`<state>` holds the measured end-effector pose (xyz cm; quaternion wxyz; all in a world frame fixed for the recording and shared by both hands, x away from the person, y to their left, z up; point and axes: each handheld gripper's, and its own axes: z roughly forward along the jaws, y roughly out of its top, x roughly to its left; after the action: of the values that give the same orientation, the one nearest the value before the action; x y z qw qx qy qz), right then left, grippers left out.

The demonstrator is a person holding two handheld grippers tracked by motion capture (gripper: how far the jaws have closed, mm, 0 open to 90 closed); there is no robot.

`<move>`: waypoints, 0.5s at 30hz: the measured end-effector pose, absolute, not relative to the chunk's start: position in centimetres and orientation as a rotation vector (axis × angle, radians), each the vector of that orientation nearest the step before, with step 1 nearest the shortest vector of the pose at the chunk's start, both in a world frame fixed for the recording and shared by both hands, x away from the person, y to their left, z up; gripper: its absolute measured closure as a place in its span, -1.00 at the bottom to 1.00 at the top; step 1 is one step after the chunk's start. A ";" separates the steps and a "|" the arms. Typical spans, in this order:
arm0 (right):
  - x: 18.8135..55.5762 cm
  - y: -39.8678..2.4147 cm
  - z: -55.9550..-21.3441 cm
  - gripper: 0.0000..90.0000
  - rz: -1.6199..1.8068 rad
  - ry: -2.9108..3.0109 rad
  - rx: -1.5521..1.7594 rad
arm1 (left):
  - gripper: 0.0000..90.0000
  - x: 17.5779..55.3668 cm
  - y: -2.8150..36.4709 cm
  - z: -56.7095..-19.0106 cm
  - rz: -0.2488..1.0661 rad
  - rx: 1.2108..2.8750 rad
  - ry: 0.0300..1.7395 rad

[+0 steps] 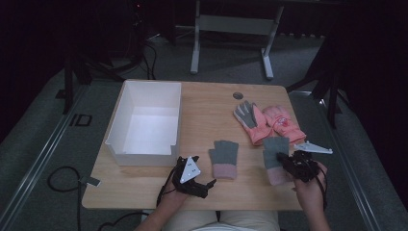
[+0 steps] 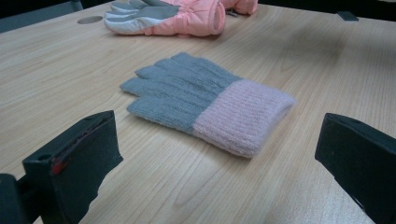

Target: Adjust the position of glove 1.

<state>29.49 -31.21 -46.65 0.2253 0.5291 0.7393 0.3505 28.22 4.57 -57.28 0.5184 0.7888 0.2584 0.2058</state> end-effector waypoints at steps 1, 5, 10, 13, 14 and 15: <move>29.6 -31.1 -47.1 0.90 0.944 2.017 1.493 | -1.00 28.2 4.6 -57.3 0.495 1.891 0.620; 30.0 -30.6 -48.4 0.90 0.907 1.968 1.555 | -1.00 28.2 4.6 -57.3 0.497 1.891 0.617; 30.9 -30.6 -50.7 0.90 0.859 1.927 1.642 | -1.00 28.2 4.5 -57.3 0.496 1.891 0.617; 31.5 -30.6 -52.3 0.90 0.815 1.925 1.682 | -1.00 28.2 4.5 -57.3 0.497 1.891 0.615; 31.6 -30.6 -52.5 0.90 0.810 1.930 1.680 | -1.00 28.2 4.5 -57.3 0.497 1.891 0.615; 31.7 -30.6 -52.8 0.90 0.807 1.935 1.692 | -1.00 28.2 4.5 -57.3 0.496 1.891 0.615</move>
<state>31.71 -30.59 -52.83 0.2218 0.6125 0.7003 0.2922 28.17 4.55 -57.29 0.5191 0.7886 0.2565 0.2068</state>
